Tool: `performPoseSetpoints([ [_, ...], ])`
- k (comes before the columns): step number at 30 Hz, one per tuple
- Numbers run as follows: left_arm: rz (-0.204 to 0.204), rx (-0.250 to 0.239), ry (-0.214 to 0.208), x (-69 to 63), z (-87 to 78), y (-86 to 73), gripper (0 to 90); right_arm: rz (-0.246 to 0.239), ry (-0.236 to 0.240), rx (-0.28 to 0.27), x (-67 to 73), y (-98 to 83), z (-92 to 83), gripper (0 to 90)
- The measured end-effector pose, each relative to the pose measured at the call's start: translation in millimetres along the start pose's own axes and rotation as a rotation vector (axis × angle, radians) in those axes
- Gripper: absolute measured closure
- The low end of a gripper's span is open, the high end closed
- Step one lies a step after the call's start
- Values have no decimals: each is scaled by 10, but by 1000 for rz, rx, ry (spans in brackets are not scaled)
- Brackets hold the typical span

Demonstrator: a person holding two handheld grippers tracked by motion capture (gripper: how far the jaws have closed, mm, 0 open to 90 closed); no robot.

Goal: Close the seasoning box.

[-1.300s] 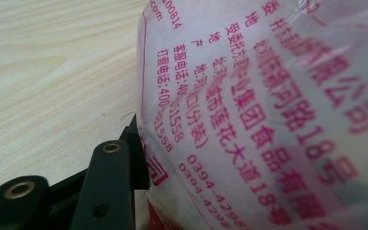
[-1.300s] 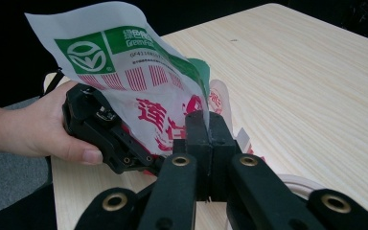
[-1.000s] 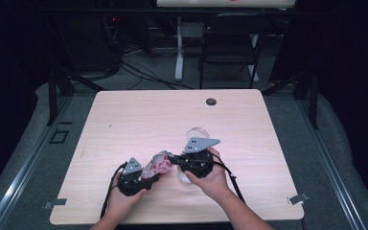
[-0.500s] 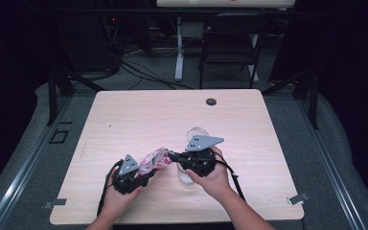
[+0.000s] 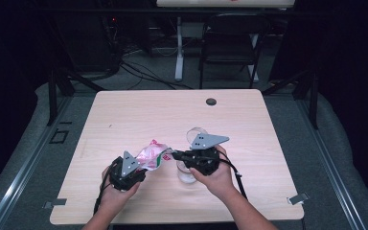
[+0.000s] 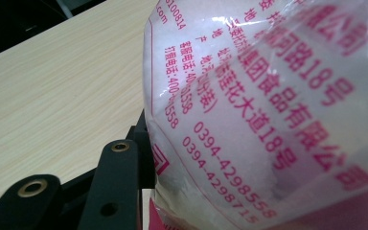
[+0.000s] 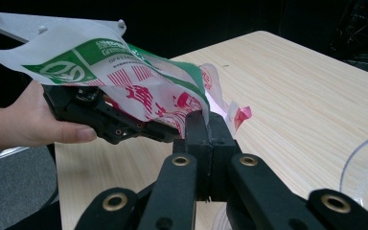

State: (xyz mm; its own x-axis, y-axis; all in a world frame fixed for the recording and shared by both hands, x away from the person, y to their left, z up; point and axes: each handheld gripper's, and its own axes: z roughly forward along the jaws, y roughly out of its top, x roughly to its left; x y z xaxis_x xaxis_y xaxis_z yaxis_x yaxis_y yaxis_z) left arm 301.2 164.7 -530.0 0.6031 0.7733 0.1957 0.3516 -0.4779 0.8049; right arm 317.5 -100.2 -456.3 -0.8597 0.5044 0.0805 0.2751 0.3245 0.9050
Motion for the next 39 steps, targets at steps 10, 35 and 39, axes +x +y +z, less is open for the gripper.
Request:
performPoseSetpoints([
  [10,89,39,78,-24,-4,166,588,-10,-39,-8,-39,-29,-39,900],
  [35,173,77,136,-71,-3,414,590,-28,-106,-31,-113,-59,-186,740],
  [39,168,80,139,-70,12,407,590,-32,-120,-34,-128,-72,-226,710],
])
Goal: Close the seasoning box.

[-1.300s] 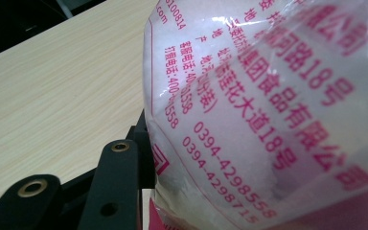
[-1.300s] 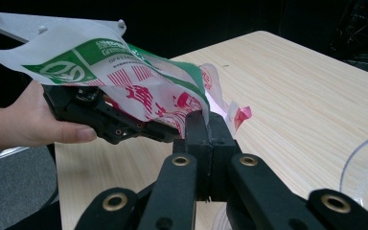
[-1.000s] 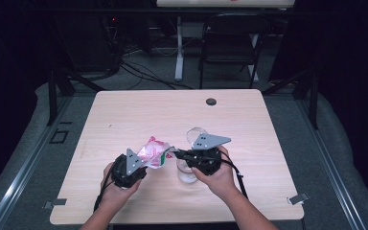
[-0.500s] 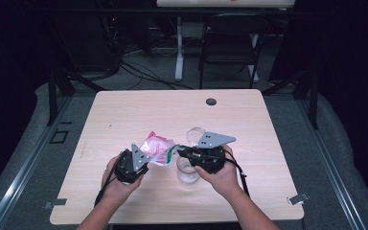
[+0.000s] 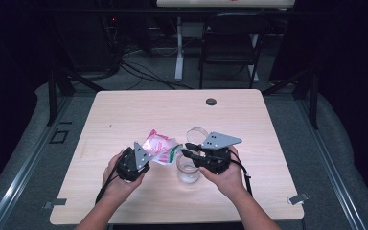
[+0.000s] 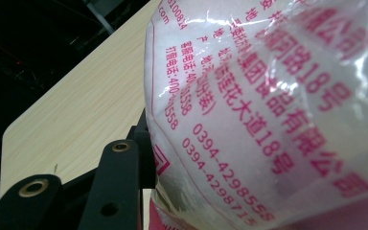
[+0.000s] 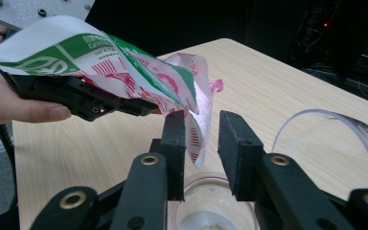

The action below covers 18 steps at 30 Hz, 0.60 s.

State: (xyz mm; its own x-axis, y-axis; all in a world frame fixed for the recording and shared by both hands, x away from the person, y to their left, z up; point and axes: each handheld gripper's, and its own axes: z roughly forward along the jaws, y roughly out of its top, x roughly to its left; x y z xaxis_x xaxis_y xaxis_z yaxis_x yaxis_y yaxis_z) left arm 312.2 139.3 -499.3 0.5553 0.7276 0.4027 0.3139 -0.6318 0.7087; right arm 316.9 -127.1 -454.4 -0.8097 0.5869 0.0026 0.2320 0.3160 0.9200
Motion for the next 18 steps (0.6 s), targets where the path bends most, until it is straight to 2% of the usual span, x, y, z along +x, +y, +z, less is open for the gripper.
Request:
performPoseSetpoints([
  [5,4,11,3,13,10,-1,590,-32,-17,12,4,-5,-21,680],
  [11,14,23,13,33,12,1,590,-104,-44,20,19,-7,-44,663],
  [18,31,42,27,30,22,17,591,-145,-41,13,41,7,-65,650],
])
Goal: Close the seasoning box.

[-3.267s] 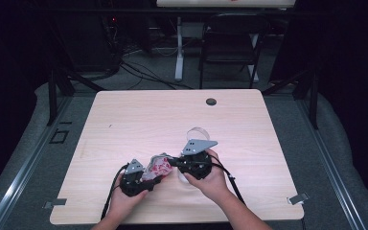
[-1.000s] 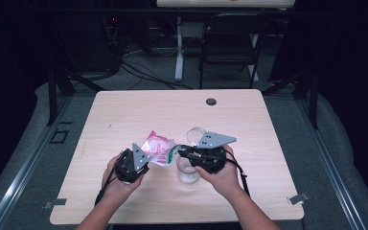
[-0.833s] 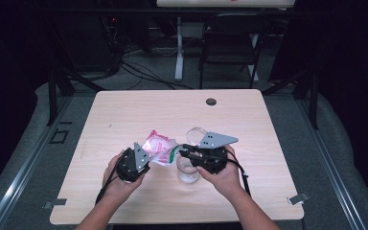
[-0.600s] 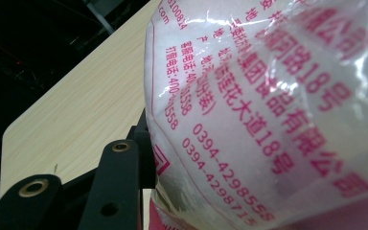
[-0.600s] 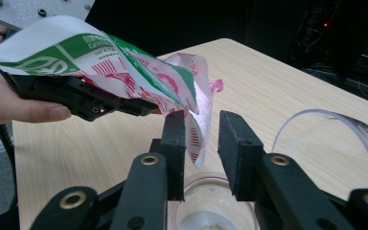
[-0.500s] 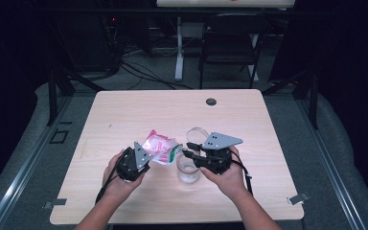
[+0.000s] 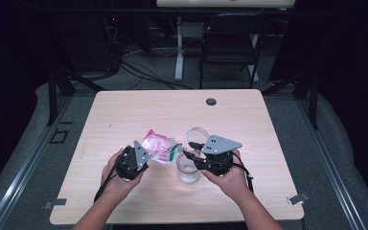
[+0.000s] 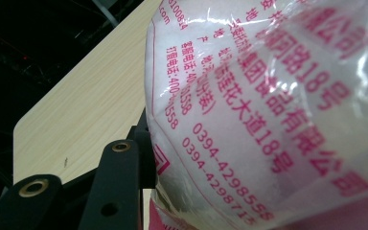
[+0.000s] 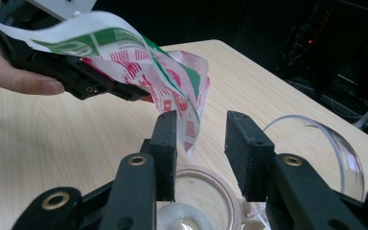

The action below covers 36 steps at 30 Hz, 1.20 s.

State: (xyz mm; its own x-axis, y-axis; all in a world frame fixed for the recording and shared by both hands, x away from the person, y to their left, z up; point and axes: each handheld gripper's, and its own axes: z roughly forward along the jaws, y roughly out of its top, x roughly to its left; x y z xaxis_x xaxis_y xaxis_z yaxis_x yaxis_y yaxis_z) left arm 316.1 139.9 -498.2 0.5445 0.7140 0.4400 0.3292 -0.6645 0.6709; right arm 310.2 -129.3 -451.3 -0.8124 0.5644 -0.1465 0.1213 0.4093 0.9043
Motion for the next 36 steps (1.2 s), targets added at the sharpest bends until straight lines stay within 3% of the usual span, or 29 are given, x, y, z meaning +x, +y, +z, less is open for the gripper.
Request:
performPoseSetpoints([
  [5,23,18,15,-6,6,21,591,-12,7,-14,17,6,-2,642],
  [12,26,34,21,3,14,49,592,-33,7,-16,63,1,-29,643],
  [23,88,44,24,-69,44,76,592,-38,5,-21,74,4,-39,655],
  [36,130,60,18,-123,70,118,593,-115,15,8,97,39,-44,696],
])
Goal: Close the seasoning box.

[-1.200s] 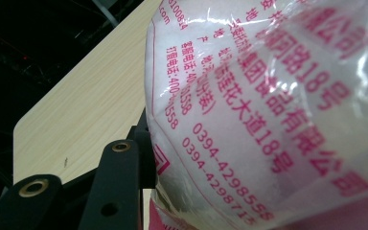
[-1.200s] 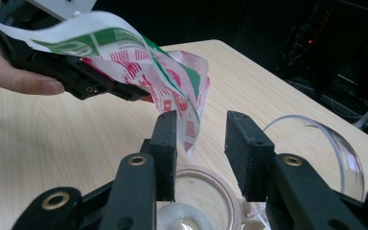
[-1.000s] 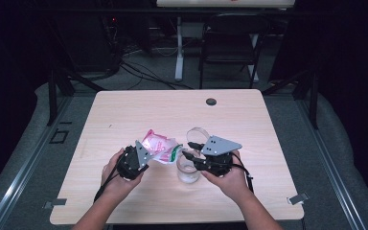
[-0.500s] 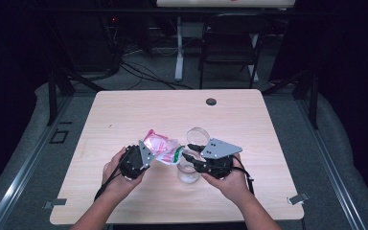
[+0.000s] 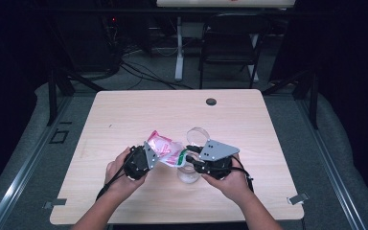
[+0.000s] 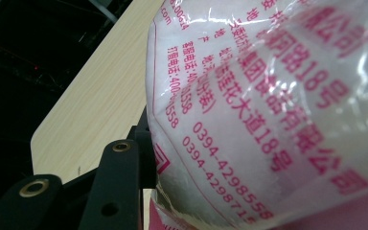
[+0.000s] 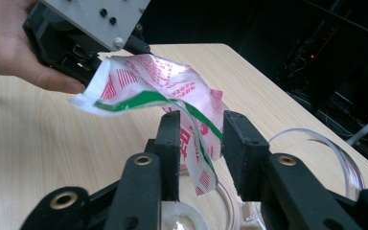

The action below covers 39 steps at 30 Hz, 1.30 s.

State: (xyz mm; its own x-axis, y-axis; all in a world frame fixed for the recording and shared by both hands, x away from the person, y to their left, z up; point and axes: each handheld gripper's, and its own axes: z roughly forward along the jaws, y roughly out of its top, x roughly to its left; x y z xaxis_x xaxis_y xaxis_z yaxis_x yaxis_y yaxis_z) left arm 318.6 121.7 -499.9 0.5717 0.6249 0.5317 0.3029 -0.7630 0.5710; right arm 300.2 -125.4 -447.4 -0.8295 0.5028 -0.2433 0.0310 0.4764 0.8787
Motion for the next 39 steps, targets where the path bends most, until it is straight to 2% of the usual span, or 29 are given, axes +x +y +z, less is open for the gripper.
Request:
performPoseSetpoints([
  [5,7,2,2,0,0,7,593,-54,-4,19,25,31,-1,734],
  [9,22,4,9,-8,0,15,593,-71,-6,39,41,27,20,780],
  [16,33,3,21,-8,-8,26,594,-33,9,30,-1,-7,7,899],
  [27,43,-7,40,-11,-4,34,595,-16,6,30,-4,-26,2,900],
  [35,69,-7,60,-30,-10,35,595,25,6,26,-17,-54,1,900],
  [39,64,-17,64,-41,-4,31,595,49,10,26,-22,-64,-4,900],
])
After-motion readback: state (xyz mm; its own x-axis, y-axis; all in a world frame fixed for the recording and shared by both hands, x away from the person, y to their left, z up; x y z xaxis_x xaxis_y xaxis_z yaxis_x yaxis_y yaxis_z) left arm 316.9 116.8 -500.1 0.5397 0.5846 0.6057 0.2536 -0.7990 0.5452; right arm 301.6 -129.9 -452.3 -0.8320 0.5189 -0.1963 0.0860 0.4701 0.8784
